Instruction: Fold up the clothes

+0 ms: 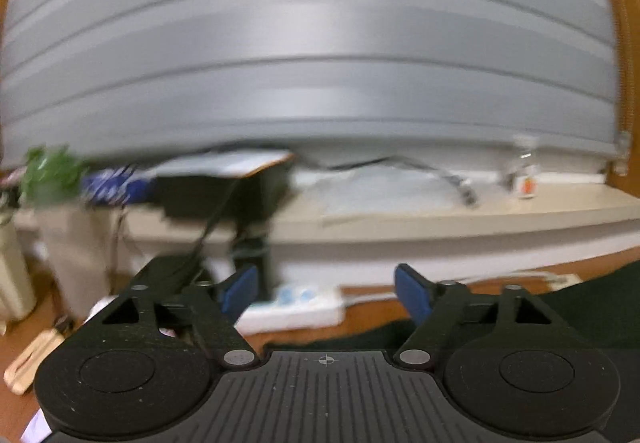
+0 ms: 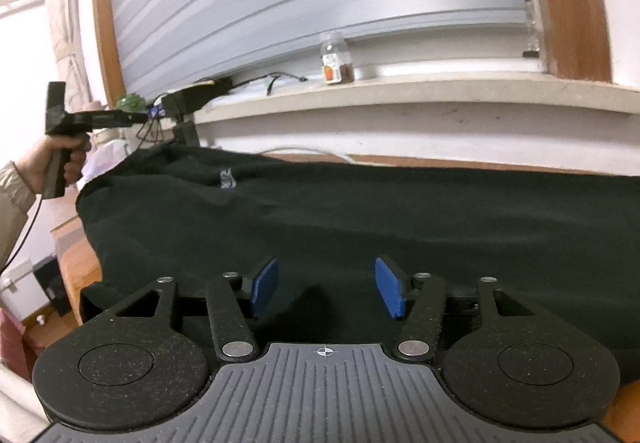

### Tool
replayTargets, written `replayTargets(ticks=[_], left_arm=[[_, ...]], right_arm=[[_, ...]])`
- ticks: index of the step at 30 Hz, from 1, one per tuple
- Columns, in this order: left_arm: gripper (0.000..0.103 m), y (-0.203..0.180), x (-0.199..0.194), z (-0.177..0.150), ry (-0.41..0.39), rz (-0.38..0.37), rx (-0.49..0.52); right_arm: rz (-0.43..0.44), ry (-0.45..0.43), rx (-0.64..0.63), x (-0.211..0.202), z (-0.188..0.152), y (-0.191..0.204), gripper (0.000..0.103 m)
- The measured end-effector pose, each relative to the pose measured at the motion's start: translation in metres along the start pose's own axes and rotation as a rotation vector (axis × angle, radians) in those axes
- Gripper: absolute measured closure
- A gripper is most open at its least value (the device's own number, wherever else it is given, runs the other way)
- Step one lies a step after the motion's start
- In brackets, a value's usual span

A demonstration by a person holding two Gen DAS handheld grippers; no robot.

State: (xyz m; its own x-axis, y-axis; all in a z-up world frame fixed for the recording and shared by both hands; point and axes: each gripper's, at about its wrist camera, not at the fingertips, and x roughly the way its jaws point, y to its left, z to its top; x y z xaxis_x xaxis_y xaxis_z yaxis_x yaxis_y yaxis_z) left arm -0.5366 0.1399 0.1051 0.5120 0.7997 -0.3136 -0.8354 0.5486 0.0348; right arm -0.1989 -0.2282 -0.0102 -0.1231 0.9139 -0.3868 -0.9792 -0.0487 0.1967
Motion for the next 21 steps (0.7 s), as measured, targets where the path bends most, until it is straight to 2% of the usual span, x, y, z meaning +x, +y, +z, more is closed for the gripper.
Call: replayTargets(ticks=[3, 9, 12, 15, 16, 17, 18, 20, 21], left_arm=[[0.004, -0.041, 0.007, 0.008, -0.005, -0.107, 0.021], [0.002, -0.136, 0.048, 0.006, 0.040, -0.304, 0.051], [0.001, -0.184, 0.071, 0.004, 0.067, -0.397, 0.068], [0.000, -0.228, 0.091, -0.003, 0.095, -0.475, 0.091], [0.000, -0.240, 0.098, -0.008, 0.113, -0.495, 0.098], [0.000, -0.252, 0.105, -0.012, 0.131, -0.515, 0.105], [0.000, -0.262, 0.112, -0.018, 0.154, -0.526, 0.115], [0.000, -0.271, 0.121, -0.028, 0.182, -0.534, 0.129], [0.000, -0.274, 0.126, -0.033, 0.194, -0.538, 0.136]], right_arm=[[-0.028, -0.024, 0.007, -0.008, -0.001, -0.006, 0.048], [-0.151, -0.049, 0.042, -0.050, -0.006, -0.045, 0.050], [-0.281, -0.080, 0.074, -0.084, -0.006, -0.084, 0.050], [-0.450, -0.125, 0.110, -0.124, -0.004, -0.136, 0.050], [-0.505, -0.139, 0.132, -0.137, -0.002, -0.155, 0.056], [-0.557, -0.152, 0.155, -0.151, 0.000, -0.175, 0.073], [-0.596, -0.159, 0.189, -0.163, 0.003, -0.196, 0.077], [-0.714, -0.180, 0.253, -0.187, 0.011, -0.238, 0.076], [-0.732, -0.196, 0.297, -0.198, 0.015, -0.255, 0.076]])
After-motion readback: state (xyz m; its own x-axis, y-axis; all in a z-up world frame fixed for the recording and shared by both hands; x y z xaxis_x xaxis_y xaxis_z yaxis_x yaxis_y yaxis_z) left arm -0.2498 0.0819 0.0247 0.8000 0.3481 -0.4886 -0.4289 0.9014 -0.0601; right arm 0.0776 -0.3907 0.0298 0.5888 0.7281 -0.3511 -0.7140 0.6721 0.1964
